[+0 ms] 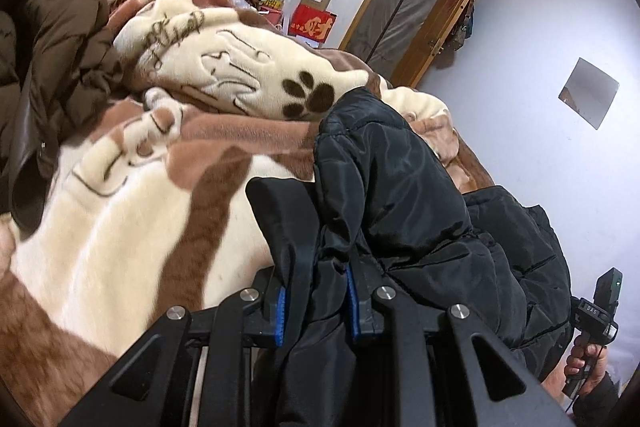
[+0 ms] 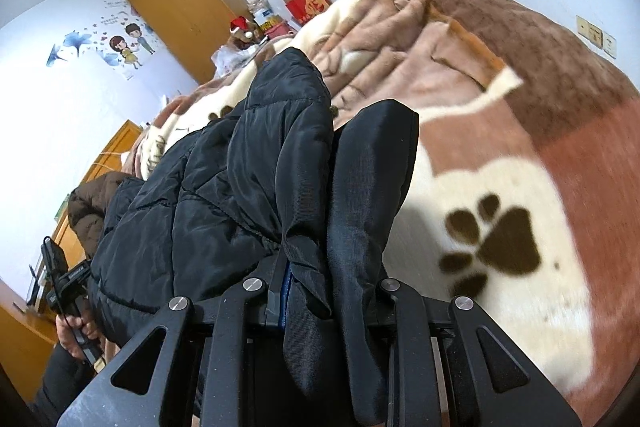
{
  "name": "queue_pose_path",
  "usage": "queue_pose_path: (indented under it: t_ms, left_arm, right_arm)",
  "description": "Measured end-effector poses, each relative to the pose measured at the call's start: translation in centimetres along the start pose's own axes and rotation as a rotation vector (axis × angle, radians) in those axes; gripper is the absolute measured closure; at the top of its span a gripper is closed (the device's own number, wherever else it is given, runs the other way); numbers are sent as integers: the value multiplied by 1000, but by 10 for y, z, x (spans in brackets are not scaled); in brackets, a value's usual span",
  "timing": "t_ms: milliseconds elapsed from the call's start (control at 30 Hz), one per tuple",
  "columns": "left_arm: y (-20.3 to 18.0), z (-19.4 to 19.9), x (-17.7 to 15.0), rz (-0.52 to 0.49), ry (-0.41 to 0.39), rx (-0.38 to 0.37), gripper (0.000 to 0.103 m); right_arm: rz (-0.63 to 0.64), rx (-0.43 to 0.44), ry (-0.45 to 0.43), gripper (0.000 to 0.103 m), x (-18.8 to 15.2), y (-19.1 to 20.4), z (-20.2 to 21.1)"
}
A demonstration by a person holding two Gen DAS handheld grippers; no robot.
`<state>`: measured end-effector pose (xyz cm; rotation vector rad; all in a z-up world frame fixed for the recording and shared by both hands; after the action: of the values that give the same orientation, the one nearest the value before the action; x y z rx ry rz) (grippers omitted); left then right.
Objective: Fold large clothes
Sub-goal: 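Fold the held edge over the jacket with both tools and release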
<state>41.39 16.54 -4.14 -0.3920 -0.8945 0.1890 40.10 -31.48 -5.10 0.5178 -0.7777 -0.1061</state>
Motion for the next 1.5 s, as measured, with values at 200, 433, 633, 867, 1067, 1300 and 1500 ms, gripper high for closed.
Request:
queue_pose_path:
  t_ms: [200,433,633,867,1067,1300,1500]
  left_arm:
    - [6,-9,15,-2,-3,11,80]
    - [-25,-42,-1,4,26,-41,80]
    - [-75,-86,-36,7,73,-110,80]
    - [-79,-141,-102,35,182,-57,78]
    - [-57,-149,-122,33,224,-3,64]
    - [-58,-112,-104,-47,184,47,61]
    - [-82,-73,-88,-117,92,18,61]
  right_arm:
    - [14,21,-9,80,12,7,-12]
    - [-14,-25,-25,80,17,-31,1]
    - [-56,-103,-37,79,21,-94,18]
    - [-140,-200,41,75,-6,-171,-1]
    - [-173,-217,48,54,-16,-182,-8]
    - [-112,-301,3,50,-1,-170,37]
    - [1,-293,-73,50,-1,-125,67]
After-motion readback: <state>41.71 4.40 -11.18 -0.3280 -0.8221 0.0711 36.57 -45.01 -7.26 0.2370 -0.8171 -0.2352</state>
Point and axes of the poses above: each gripper's, at about its wrist camera, not at the fingertips, and z roughly against the way its jaws point, y to its left, x to its top, the point moved 7 cm from there along -z, roughly the way its jaws point, and after that the axes turned 3 degrees about -y, right-handed, at the moved point
